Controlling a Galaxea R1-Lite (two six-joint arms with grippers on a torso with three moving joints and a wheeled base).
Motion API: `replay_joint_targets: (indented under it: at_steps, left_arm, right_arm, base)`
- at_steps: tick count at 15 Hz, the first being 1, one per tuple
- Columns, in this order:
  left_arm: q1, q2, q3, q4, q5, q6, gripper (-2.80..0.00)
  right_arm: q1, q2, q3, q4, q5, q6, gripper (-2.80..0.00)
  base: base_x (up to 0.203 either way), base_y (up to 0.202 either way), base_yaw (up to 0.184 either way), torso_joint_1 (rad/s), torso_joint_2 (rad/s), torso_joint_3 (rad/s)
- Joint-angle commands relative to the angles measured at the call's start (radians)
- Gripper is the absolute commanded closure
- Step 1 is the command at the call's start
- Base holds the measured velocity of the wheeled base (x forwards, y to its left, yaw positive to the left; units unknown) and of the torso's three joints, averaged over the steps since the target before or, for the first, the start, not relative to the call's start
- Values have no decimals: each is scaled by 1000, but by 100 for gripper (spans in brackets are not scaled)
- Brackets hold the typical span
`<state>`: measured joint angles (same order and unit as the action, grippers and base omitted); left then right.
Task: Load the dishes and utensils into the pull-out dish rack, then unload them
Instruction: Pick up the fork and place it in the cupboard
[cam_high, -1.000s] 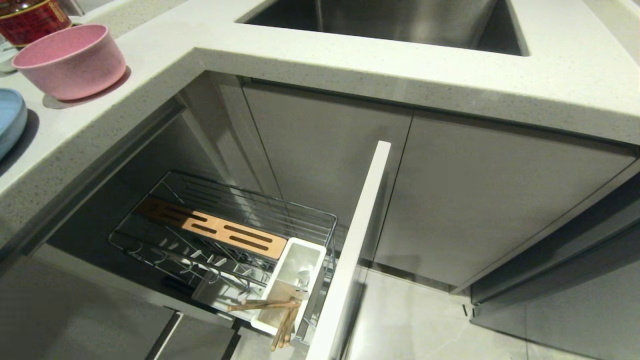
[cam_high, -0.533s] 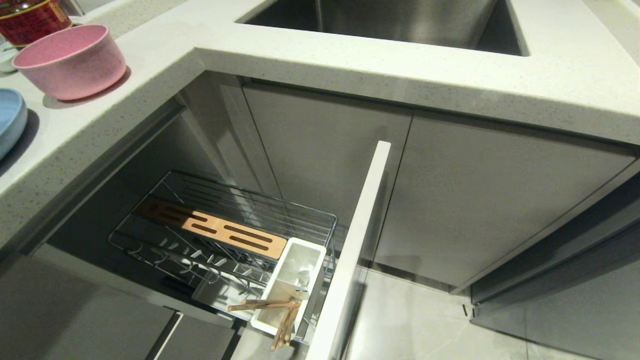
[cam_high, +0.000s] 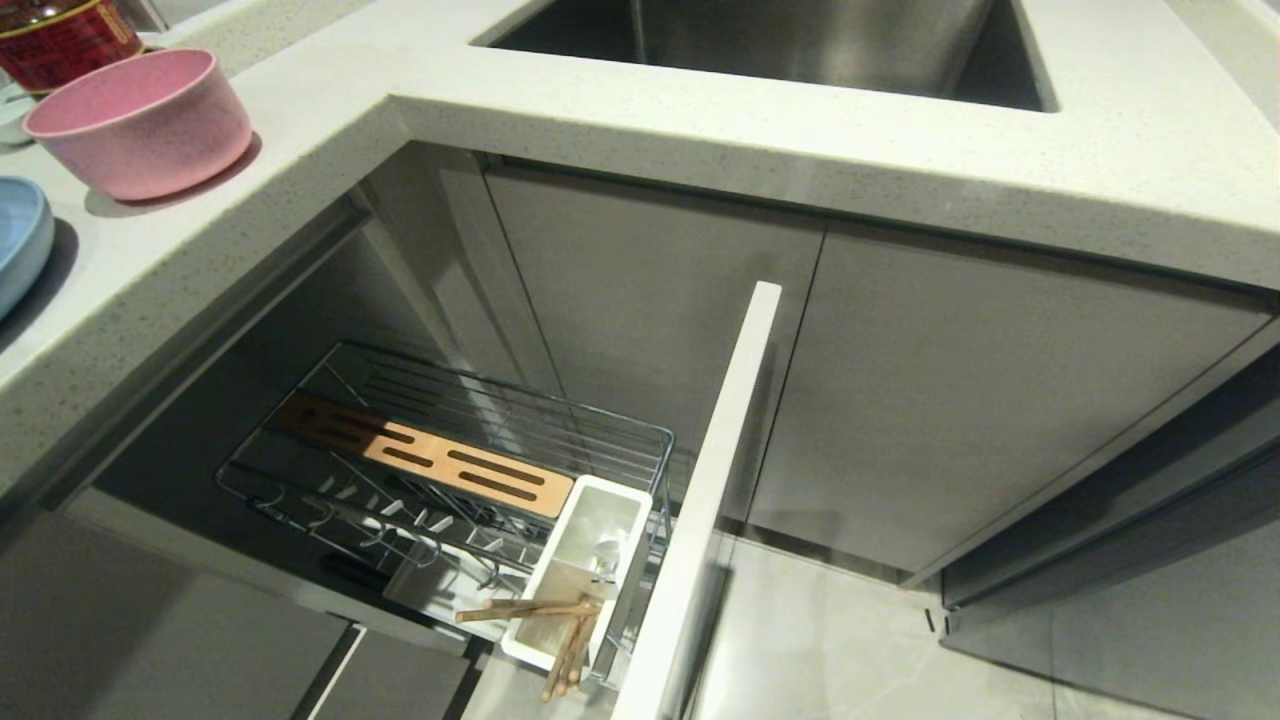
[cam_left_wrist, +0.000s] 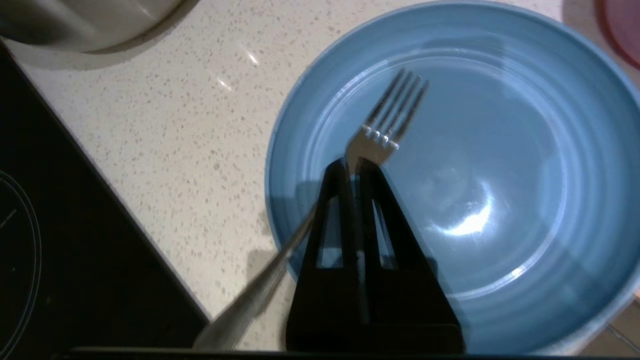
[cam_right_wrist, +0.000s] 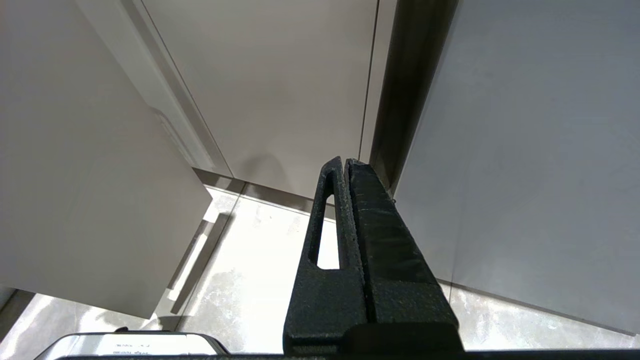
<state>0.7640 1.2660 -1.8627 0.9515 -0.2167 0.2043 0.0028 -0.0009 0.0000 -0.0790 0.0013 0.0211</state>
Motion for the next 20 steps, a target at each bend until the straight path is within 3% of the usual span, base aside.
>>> replay_joint_targets:
  at_steps: [1,4,7,12,16,20]
  left_arm:
    - [18,69,-22,9,-25,3,-280]
    - [18,88,-30,7,-49,1,-280]
    - [17,130,-32,4,-114,7,-280]
    - [17,157,-28,13,-141,30,-280]
    - [-26,113,-28,134,-179,35,-280]
    - [-35,79,-21,169,-175,33,-280]
  right_arm:
    - [0,-1,26,-1,0,0,0]
    - [0,-1,26,-1,0,0,0]
    - [0,-1,26,0,0,0,0]
    - [0,-1,26,-1,0,0,0]
    - [0,-1,26,-1,0,0,0]
    - [0,-1,26,-1,0,0,0]
  base:
    - [0,0,0,0,0,0]
    - [0,0,0,0,0,0]
    - [0,0,0,0,0,0]
    - [0,0,0,0,0,0]
    - [0,0,0,0,0,0]
    - [0,0,0,0,0,0]
